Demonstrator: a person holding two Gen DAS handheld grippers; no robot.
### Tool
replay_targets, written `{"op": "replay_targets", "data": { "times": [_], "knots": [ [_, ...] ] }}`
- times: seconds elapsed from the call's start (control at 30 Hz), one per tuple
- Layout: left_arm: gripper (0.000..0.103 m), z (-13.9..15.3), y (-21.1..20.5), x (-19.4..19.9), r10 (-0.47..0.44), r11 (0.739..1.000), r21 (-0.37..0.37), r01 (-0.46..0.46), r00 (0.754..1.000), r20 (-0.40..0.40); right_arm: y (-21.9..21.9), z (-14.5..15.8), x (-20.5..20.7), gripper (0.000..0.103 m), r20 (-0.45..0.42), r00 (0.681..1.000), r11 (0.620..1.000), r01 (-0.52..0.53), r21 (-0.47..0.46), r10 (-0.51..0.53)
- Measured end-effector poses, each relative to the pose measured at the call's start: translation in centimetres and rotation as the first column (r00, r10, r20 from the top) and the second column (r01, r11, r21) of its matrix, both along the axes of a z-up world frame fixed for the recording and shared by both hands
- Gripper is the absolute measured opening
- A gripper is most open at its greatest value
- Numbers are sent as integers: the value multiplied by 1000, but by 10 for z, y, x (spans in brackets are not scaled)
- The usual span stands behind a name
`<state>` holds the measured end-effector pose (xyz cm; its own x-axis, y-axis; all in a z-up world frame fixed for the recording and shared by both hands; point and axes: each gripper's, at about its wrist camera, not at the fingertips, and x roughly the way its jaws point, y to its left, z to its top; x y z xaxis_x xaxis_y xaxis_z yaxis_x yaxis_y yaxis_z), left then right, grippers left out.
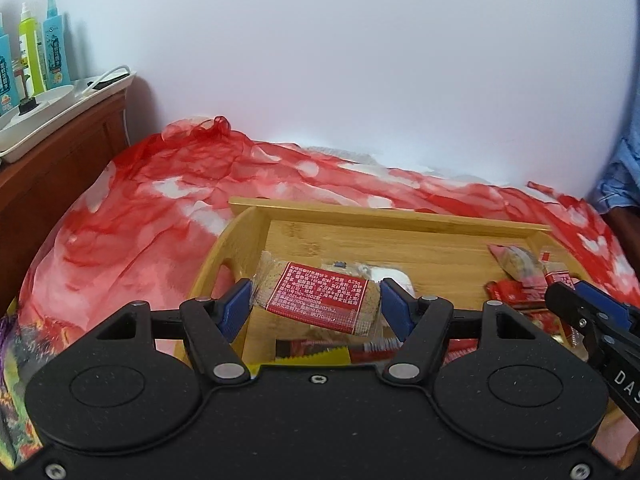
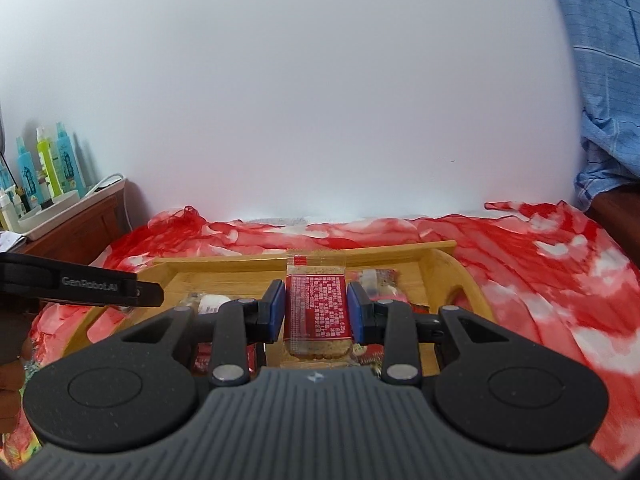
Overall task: Organize snacks
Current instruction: 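Lower both packets into the tray and open both grippers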
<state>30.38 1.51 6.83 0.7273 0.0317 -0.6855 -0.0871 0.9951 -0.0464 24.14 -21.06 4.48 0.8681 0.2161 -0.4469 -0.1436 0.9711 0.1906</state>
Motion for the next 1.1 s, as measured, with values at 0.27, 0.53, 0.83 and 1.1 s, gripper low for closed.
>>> {"op": "replay_targets", "data": {
  "times": [0.27, 0.53, 0.83, 1.1],
  "knots": [
    [67, -17, 2, 27, 20, 1000, -4, -20, 999, -29, 5, -8, 19, 38, -20, 1000, 1000, -13, -2, 13],
    [67, -31, 5, 42, 39, 999, -22, -41, 997, -62, 9, -18, 28, 38, -52, 998, 1000, -21, -7, 20],
    [67, -40, 0, 55, 29, 1000, 6, -29, 997, -70, 9, -28, 34, 38, -78, 997, 1000, -18, -10, 18],
    [67, -36, 2, 79, 46, 999, 9, -45, 995, -89, 12, -29, 36, 39, -79, 997, 999, -29, -22, 27]
  ]
}}
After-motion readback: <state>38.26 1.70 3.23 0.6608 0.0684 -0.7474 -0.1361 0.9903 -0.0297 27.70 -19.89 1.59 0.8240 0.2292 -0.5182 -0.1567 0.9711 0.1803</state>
